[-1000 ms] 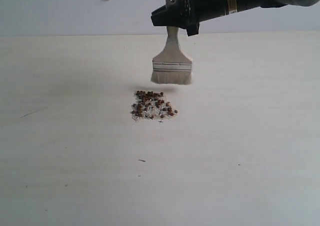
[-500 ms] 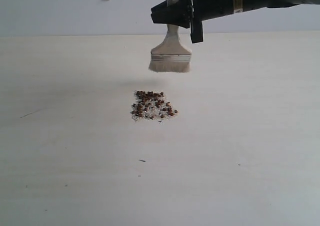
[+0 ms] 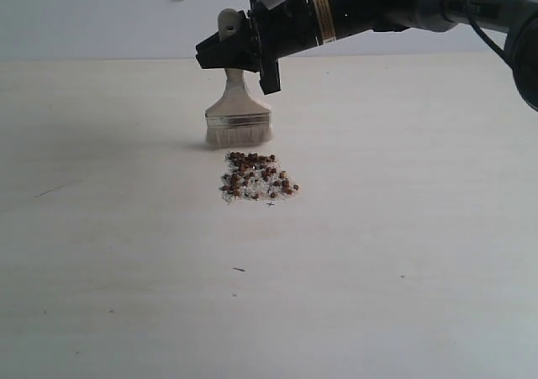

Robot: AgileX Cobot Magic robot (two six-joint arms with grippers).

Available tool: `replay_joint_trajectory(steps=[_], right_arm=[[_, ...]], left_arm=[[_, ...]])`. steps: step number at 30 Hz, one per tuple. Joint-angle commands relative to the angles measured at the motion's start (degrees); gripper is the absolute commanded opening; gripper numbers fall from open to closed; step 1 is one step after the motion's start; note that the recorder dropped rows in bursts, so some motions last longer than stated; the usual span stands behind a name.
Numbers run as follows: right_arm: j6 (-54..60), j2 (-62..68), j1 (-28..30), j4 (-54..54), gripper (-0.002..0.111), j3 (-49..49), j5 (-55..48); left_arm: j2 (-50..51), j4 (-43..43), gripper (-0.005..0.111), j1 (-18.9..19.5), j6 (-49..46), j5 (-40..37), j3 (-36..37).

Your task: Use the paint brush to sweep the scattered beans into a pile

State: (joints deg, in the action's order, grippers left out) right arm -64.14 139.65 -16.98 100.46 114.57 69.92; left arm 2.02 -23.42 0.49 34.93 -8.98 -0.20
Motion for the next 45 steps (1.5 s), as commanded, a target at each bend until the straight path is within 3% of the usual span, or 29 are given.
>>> replay_joint_trajectory(steps=[1, 7, 22, 35, 45], right_arm=[[-0.5, 1.1, 0.1, -0.5, 0.000, 1.3, 0.0], [-1.6, 1.2, 0.1, -0.5, 0.000, 1.3, 0.0], [-19.7, 1.0, 0.3, -0.5, 0.000, 1.1, 0.0], [-10.9, -2.2, 0.8, -0.5, 0.000, 0.8, 0.0], [-24.2, -4.9, 5.4, -0.5, 0.000, 0.7, 0.0]], left_arm=[[-0.4, 0.5, 0.000, 0.2, -0.3, 0.4, 0.2], [-0.4, 0.5, 0.000, 0.2, -0.3, 0.4, 0.2], [-0.4, 0.5, 0.000, 0.2, -0.3, 0.4, 0.2], [-0.4, 0.5, 0.000, 0.2, -0.3, 0.3, 0.2], [-0.4, 0.5, 0.000, 0.2, -0.3, 0.3, 0.2]])
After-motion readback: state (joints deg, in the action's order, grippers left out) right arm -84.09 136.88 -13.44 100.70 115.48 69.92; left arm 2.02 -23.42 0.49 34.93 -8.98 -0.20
